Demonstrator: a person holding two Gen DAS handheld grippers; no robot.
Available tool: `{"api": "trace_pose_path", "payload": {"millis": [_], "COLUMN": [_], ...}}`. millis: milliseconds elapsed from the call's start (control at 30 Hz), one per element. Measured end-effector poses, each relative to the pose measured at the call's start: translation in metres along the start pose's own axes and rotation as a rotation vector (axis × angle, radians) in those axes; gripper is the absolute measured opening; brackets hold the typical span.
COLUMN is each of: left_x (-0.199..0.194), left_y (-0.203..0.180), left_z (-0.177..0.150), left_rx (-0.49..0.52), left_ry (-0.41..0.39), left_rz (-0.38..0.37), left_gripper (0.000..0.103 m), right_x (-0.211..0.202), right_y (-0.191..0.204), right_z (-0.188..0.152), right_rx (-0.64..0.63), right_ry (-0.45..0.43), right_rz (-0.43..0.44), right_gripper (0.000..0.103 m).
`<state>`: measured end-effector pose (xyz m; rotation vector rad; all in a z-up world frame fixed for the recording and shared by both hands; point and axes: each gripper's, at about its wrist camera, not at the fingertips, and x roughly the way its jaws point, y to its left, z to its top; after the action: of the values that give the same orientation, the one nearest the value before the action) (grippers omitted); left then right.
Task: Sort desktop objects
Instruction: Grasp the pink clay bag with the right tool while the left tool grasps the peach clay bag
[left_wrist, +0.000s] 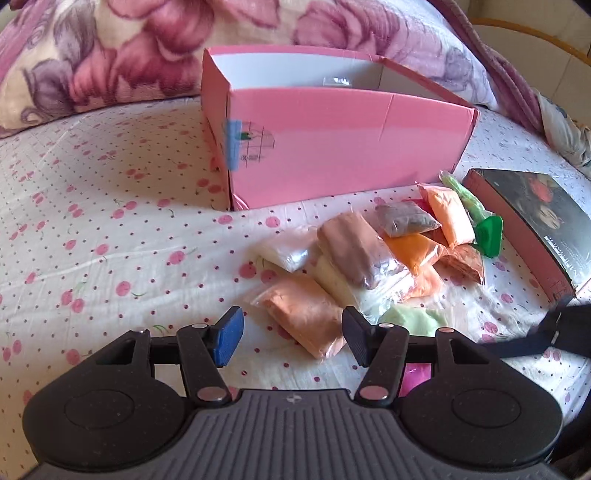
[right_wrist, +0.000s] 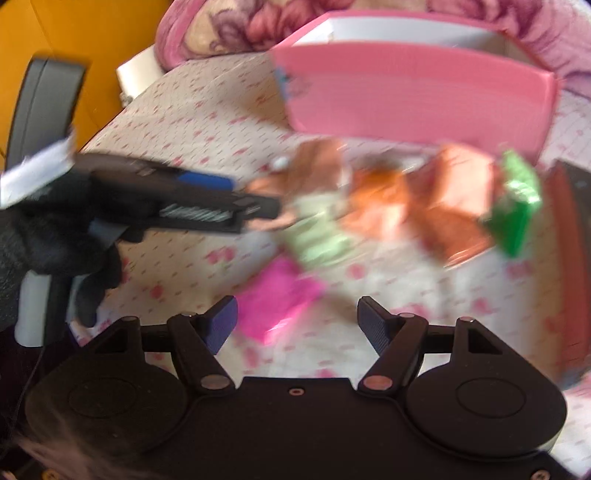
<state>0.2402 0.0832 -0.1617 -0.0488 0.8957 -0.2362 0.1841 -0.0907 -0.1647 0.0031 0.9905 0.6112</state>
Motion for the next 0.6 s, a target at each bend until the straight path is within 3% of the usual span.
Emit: {"api": "trace_pose_path", "payload": {"millis": [133,233,400,600], "left_x": [0.007,0.003,-0.012,-0.004], "left_y": [-0.009,-0.005,0.020,0.017], "left_z": [-0.002,-0.004,-0.001,0.001], "left_rx": [0.060,0.075,-0.024,-0.077], "left_ry": [0.023,0.025,-0.017,-0.020], "left_rz": [0.007,0.067,0.160,0.153], "left_gripper": [0.057,0.058,0.058,0.058], "right_x": [0.012,0.009,-0.002,0.000], "right_y": [0.016,0.013,-0.010,0.001], "right_z": [0.000,0.001,0.001,0.000], "right_rx": [-0.073,-0.100,-0.055,-0.103], "right_ry": [-0.019,-0.029,-0.043,-0.056], "right_rz": [-0.045,-0.126,-0.171,-0.158], "right_gripper": [0.073,0.073,0.073,0.073]}}
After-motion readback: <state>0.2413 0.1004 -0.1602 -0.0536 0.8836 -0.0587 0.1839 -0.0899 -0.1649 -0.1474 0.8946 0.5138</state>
